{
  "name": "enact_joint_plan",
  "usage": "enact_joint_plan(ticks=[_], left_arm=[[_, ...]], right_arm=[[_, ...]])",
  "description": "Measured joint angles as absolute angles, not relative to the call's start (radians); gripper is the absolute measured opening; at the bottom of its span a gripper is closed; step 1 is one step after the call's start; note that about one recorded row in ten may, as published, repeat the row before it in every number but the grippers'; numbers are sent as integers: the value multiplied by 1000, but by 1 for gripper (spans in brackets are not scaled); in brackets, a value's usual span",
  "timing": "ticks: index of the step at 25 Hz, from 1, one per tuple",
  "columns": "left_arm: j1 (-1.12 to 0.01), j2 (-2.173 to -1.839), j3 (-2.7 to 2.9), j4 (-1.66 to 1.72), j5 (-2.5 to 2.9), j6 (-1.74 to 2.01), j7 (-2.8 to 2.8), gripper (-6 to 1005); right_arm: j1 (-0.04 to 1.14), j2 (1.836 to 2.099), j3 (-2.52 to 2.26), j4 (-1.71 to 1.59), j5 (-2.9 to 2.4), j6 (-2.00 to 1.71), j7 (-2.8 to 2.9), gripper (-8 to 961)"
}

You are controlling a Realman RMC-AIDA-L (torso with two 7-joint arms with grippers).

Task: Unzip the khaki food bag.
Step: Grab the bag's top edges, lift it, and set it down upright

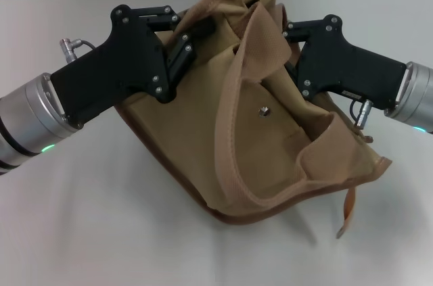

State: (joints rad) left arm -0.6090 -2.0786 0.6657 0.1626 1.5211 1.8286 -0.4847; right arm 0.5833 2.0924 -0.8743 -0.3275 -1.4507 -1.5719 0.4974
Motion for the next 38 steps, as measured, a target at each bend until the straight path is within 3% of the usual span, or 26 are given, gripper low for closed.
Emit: enact_joint_plan(ticks=[8,17,33,38], left_arm=[[-609,-2079,666,163,1521,1829,-482,60],[-610,-2080,658,161,1518,1829,-478,60],[-619,-2080,655,166,1478,1813,-482,59],[-622,-2080,656,167,1477,1810,-483,59]], right_arm=[[586,2092,-876,-327,-1453,-1561,494,23],[551,2088,-917,-352,-1459,-1571,519,5],[93,2081,-896,-669,-1570,-1790,705,30],[66,2081,-792,-643,-1631,-1810,726,38]])
